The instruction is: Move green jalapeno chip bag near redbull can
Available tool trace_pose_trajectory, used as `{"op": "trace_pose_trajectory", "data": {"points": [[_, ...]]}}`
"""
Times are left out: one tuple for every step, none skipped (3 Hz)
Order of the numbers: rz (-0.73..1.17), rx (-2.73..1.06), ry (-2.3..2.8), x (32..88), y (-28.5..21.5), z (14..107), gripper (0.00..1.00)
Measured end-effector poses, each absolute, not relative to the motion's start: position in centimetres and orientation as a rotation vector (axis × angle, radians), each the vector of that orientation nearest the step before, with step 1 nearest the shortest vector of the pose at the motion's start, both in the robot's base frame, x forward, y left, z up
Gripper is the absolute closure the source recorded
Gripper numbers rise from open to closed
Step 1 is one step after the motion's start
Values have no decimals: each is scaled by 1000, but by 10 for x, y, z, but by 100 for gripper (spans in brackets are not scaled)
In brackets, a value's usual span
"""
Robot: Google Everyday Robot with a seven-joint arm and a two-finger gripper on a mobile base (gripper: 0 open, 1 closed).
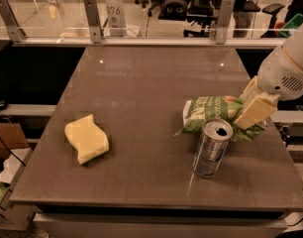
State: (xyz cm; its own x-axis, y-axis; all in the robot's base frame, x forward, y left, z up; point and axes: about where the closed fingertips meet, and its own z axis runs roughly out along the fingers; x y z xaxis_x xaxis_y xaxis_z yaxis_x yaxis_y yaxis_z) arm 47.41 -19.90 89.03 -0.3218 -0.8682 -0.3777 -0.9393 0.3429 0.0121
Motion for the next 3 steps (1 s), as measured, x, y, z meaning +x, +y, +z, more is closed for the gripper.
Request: {"op": "trace_pose_trajectory", "data": {"points": [[353,-1622,2299,469,-197,887,37],[358,-1623,2302,466,-196,884,13],[355,-1623,2300,466,-195,885,0]]}}
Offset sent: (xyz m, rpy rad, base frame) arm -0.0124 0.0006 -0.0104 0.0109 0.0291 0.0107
